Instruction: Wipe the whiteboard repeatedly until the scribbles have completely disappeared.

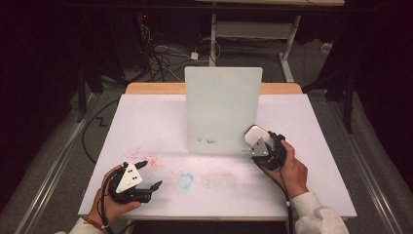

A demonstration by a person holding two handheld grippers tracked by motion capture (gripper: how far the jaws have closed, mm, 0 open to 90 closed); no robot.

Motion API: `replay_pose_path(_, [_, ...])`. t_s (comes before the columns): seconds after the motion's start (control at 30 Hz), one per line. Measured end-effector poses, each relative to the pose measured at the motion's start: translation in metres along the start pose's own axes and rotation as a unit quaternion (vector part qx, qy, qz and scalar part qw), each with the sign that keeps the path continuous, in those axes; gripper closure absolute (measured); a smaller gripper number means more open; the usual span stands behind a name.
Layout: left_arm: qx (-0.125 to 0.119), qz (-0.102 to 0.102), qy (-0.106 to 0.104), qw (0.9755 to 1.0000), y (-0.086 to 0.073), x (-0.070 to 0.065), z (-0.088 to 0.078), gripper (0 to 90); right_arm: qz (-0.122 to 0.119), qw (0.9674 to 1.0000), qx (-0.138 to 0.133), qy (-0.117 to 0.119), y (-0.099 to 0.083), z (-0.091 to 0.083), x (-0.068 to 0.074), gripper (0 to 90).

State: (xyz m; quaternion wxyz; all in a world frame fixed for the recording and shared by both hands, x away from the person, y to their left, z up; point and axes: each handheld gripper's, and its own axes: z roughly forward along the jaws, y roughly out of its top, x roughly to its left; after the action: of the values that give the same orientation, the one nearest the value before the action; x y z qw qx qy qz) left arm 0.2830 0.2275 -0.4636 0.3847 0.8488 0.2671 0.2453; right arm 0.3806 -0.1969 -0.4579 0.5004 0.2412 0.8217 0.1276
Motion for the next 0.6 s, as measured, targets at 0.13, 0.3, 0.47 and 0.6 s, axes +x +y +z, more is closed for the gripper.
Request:
replay_pose_path(0.13, [0.001,0.001,-0.001,1.0000,0.000,0.000,0.001,20.1,0.006,1.0000,0.000,-0.003,0.002,0.000,0.000,31.2])
replay_pose_path(0.3, [0.002,0.001,-0.001,1.0000,0.001,-0.001,0.001,20.1,-0.008,0.9999,-0.006,-0.001,0.011,-0.001,0.011,31.1])
replay_pose_path(0.47, [0.003,0.002,-0.003,1.0000,0.001,-0.001,0.002,20.1,-0.001,0.9999,-0.009,0.006,0.015,-0.001,0.011,31.1])
replay_pose_path(0.6, [0.002,0.004,-0.004,1.0000,0.001,-0.001,0.002,20.1,-0.003,0.9998,-0.021,-0.002,0.021,-0.004,0.008,31.2])
